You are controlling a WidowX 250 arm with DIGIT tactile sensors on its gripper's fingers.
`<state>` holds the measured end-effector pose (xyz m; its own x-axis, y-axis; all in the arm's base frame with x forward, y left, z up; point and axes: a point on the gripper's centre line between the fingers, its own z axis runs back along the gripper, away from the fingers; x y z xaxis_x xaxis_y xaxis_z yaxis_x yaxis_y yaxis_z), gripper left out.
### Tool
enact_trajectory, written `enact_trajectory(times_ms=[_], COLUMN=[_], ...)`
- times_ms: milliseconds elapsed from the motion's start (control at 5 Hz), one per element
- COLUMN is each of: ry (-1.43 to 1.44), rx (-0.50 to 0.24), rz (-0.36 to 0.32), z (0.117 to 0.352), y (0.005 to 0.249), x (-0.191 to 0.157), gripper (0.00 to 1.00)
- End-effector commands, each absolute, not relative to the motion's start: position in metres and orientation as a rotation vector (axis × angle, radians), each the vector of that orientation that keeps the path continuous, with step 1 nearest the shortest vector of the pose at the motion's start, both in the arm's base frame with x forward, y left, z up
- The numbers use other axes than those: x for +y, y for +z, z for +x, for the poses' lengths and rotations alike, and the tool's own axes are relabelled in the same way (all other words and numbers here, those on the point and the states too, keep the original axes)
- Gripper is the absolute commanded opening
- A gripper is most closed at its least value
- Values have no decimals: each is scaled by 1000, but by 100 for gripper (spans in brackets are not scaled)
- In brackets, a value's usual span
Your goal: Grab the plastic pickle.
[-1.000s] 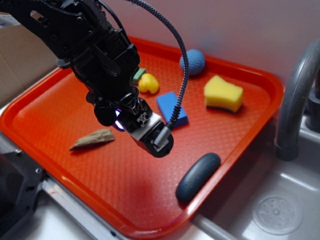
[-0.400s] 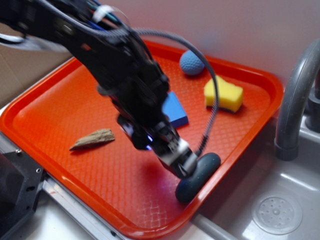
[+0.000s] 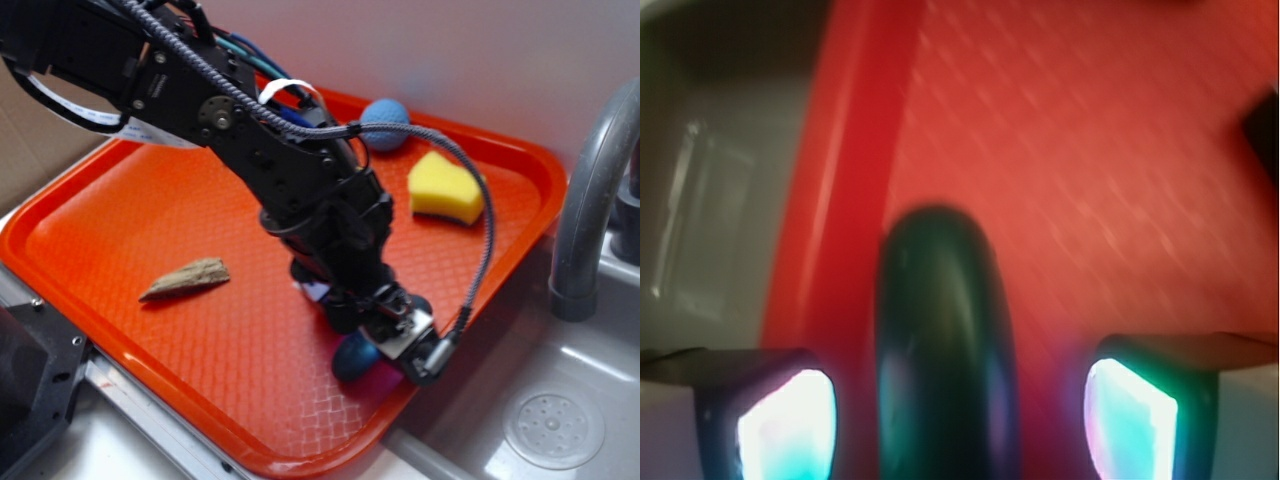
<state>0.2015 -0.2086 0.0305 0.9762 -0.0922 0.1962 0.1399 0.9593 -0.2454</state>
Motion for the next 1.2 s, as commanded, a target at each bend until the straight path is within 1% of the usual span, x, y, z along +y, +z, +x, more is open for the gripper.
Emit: enact_trajectory(times_ms=[0, 200, 400, 600, 800, 1000], ry=[-193, -242, -255, -221, -176, -189], rx=[-166, -81, -56, -52, -34, -16], rz=[-271, -232, -215, -214, -187, -120], z=[198, 189, 176, 175, 182, 192], y=[25, 25, 33, 36, 28, 15], x=[-229, -223, -213, -197, -183, -190], gripper=[100, 100, 100, 100, 100, 100])
